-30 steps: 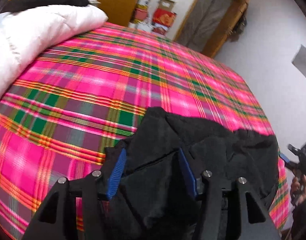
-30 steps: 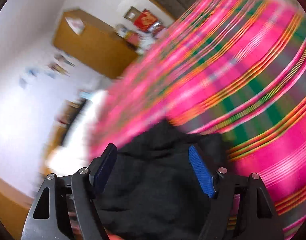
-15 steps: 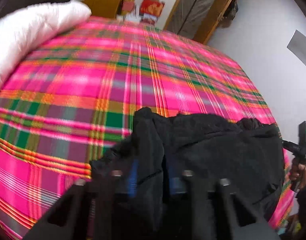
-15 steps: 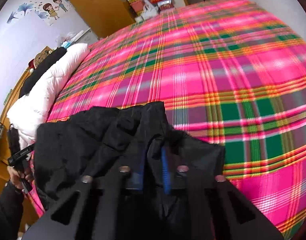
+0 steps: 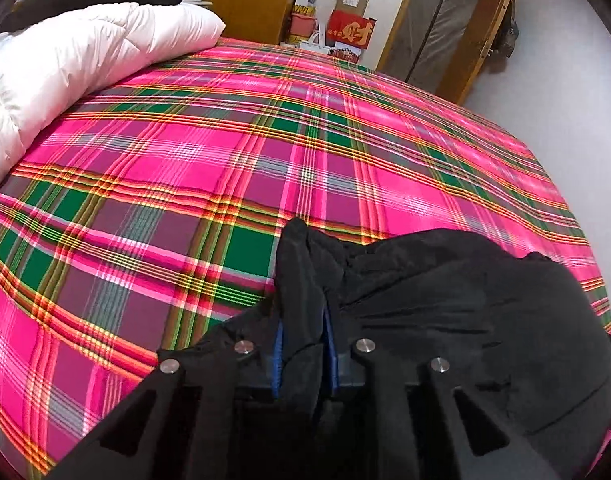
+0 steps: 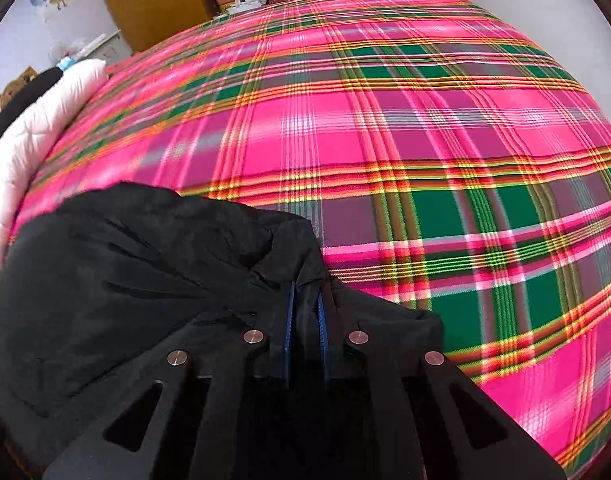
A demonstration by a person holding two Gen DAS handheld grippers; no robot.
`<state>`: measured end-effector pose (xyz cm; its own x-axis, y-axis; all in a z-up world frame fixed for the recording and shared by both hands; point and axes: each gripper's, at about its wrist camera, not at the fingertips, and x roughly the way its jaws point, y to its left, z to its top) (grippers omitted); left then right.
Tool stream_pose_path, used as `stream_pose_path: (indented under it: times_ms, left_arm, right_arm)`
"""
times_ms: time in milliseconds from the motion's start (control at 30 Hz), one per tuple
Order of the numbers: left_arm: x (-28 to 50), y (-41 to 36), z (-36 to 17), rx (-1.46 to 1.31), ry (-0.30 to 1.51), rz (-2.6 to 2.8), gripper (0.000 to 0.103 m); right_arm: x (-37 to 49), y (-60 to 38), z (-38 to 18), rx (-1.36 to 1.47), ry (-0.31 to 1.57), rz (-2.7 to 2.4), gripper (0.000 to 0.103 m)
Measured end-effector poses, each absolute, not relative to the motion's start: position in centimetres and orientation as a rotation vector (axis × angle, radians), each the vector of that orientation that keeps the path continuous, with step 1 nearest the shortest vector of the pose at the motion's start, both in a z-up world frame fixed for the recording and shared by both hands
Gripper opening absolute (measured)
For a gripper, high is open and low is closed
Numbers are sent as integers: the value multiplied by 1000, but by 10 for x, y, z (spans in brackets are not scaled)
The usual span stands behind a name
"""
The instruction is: Fold large clothes
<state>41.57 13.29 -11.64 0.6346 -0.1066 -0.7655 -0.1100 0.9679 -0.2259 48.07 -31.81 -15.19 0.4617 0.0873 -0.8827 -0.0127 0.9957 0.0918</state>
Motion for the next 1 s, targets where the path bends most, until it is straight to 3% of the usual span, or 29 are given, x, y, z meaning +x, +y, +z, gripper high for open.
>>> stream_pose_path:
  times_ms: [367, 500, 633, 667, 700, 767, 900, 1000]
  left_arm:
    - [419, 130, -128, -251, 856, 52, 32]
    - [418, 143, -102, -305, 888, 56, 36]
    - [405, 154, -67, -327, 848, 52, 42]
    - [400, 156, -55, -318, 823, 55, 42]
    - [395, 155, -44, -307, 793, 58, 42]
    - [382, 156, -22, -308, 728, 49, 43]
    - [347, 132, 3, -333, 633, -19, 46]
    - [333, 69, -10, -236, 669, -212, 51]
  right_arm:
    - [479, -314, -156, 77, 1028, 35, 12]
    - [474, -322, -126, 83, 1027, 17, 21]
    - [447, -327, -63, 136, 883, 22, 23]
    - [440, -326, -51, 143, 851, 31, 29]
    - [430, -322, -39, 152, 812, 47, 43]
    - [405, -303, -21, 148, 748, 107, 50]
    - [377, -247, -35, 57, 762, 237, 50]
    - [379, -210, -74, -29, 839, 290, 50]
